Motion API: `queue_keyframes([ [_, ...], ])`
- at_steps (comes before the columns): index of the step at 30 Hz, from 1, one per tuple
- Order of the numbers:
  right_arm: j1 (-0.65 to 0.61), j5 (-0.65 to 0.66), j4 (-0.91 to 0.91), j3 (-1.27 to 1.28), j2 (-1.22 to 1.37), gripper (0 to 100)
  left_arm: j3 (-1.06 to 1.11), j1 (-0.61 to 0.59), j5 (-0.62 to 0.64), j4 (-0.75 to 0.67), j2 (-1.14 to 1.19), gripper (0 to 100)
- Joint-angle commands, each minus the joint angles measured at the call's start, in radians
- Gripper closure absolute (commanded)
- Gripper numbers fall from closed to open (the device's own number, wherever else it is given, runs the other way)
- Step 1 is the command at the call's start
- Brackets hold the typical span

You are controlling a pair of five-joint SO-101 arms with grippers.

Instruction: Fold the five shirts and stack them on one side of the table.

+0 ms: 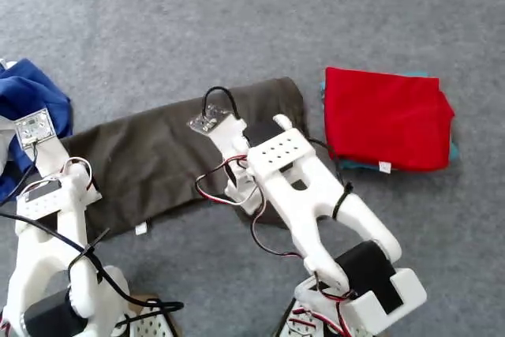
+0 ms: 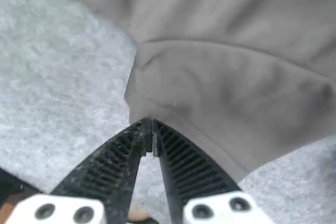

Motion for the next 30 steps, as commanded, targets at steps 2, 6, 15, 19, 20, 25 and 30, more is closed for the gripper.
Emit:
queue_keyframes([
  [2,0.031,-0.009,-0.072,-0.042,-0.035,98.3,-0.047,-0.008,0.002,0.008,-0.002,97],
  [6,0.003,-0.009,-0.155,0.039,-0.035,98.3,-0.047,-0.007,0.002,0.008,-0.002,97],
  [15,-0.08,-0.008,-0.361,0.271,-0.035,98.3,-0.045,-0.007,0.002,0.008,-0.002,97],
  [19,-0.081,-0.009,-0.365,0.252,-0.073,98.3,-0.045,-0.007,0.002,0.008,-0.002,97],
  [20,-0.081,-0.009,-0.359,0.239,-0.094,98.3,-0.045,-0.007,0.002,0.008,-0.002,97],
  [25,-0.084,0.037,-0.195,0.136,-0.237,98.3,-0.05,-0.007,0.002,0.011,-0.002,97],
  [30,-0.049,0.152,0.008,0.061,-0.403,98.3,-0.104,-0.01,0.002,0.104,-0.011,97],
])
